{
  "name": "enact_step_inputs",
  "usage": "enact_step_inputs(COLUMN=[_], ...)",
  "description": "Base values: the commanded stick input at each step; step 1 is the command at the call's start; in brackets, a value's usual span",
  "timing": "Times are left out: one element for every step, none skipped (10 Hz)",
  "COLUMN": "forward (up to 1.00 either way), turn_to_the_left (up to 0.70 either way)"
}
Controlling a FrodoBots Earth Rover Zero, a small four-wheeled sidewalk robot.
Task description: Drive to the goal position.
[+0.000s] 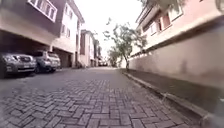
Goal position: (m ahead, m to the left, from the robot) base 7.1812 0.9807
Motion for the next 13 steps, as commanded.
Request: enact_step_inputs(forward=[0.70, 0.70, 0.70, 0.70, 0.70, 0.70, 0.70, 0.70, 0.70, 0.70, 0.70, 0.70, 0.70], turn_to_the_left=[0.00, 0.00, 0.00, 0.00, 0.00, 0.00, 0.00, 0.00, 0.00, 0.00, 0.00, 0.00, 0.00])
